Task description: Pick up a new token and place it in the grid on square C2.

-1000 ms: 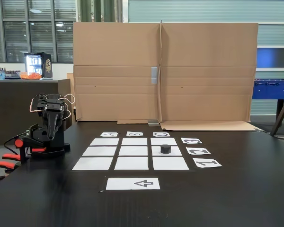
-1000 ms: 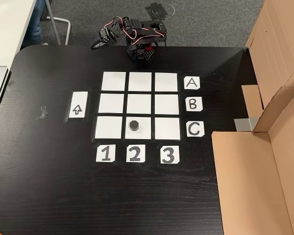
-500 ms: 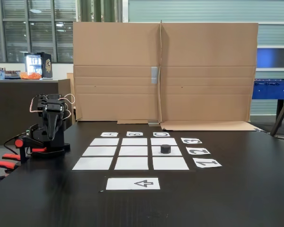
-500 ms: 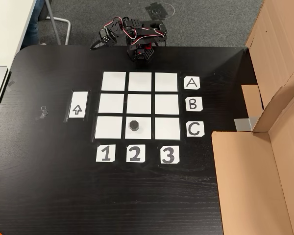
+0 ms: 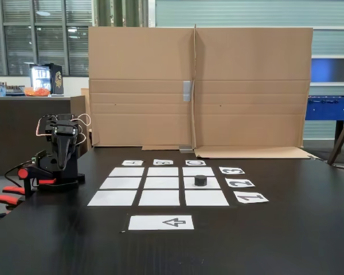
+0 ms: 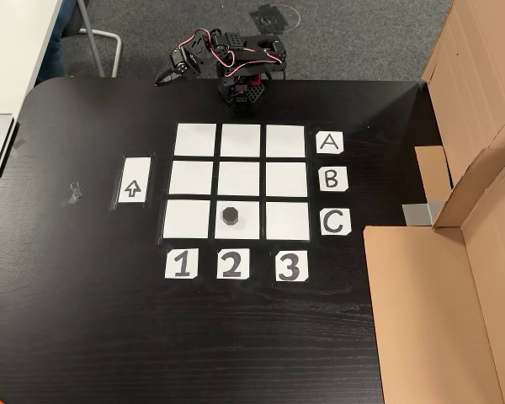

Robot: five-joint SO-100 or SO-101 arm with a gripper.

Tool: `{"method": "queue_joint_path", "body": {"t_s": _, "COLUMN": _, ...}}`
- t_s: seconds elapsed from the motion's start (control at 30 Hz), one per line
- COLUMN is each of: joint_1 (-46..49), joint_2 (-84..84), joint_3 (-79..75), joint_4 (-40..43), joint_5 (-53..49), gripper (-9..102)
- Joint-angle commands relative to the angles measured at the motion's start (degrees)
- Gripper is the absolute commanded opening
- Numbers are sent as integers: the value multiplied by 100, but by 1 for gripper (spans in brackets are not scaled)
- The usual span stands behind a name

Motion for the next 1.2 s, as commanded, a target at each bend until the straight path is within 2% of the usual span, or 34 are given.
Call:
{"method": "queue_joint_path", "body": {"t_s": 0.0, "joint_1": 26, "joint_2": 35, "joint_3": -18, "joint_4": 26, "joint_5": 35, "gripper": 0}}
{"method": "queue_joint_path", "body": {"t_s": 1.17, "joint_1": -123, "joint_2": 35, "joint_3": -18, "joint_4": 158, "joint_5": 53, "gripper": 0}}
